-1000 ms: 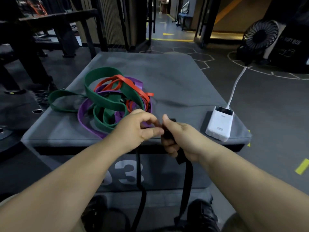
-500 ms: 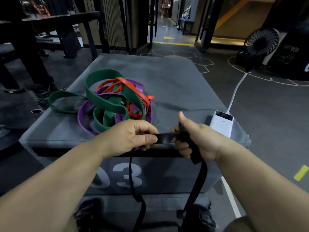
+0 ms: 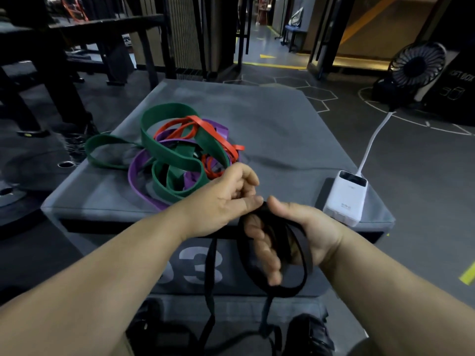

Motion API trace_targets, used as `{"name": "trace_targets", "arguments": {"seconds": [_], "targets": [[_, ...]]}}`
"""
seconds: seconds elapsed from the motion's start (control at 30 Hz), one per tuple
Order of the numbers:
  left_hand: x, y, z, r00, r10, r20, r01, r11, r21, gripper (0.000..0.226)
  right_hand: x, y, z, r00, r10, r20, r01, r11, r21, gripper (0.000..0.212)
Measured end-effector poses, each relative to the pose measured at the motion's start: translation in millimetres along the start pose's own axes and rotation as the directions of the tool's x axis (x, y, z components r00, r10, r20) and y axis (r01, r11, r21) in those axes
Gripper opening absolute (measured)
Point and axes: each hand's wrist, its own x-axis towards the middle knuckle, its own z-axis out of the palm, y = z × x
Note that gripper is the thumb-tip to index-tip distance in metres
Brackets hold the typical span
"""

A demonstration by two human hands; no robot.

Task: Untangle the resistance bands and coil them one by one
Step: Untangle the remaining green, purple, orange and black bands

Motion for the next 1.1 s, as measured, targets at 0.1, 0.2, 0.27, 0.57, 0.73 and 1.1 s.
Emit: {"name": "trace_targets", "arguments": {"seconds": [0.1, 0.2, 0.27, 0.57, 0.73, 1.1], "targets": [[1.3, 1.1, 1.3, 0.996, -0.004, -0.086, -0.003, 0.996, -0.084, 0.023, -0.9, -2.3, 0.3, 0.998, -0.032, 0.057, 0.029, 0.998, 0.056, 0.037], [1.5, 1.1, 5.1, 0.995, 0.013, -0.102, -0.018, 0.999, -0.048, 0.022, -0.7, -4.2, 1.9, 0.995, -0.066, 0.075, 0.06, 0.996, 0.071, 0.032], [1.1, -1.3, 7.5, 0.992, 0.017, -0.123, -0.018, 1.0, -0.009, 0.025, 0.6, -4.6, 2.8, 0.993, -0.08, 0.081, 0.076, 0.996, 0.057, 0.031], [-1.8, 1.1, 7.5, 0.979, 0.071, -0.193, -0.107, 0.978, -0.18, 0.061, 1.1, -3.6, 2.6, 0.971, -0.09, 0.219, 0.082, 0.996, 0.045, 0.027], [-4.3, -12.5, 10.7, 0.999, -0.023, 0.024, 0.031, 0.931, -0.365, 0.084, -2.6, -20.1, 5.4, 0.965, -0.21, 0.155, 0.189, 0.972, 0.141, 0.026], [-3.3, -30.4, 28.6, 0.955, -0.288, 0.067, 0.276, 0.951, 0.139, 0.054, -29.9, -52.1, -3.4, 0.892, -0.426, -0.151, 0.452, 0.834, 0.316, 0.026]]}}
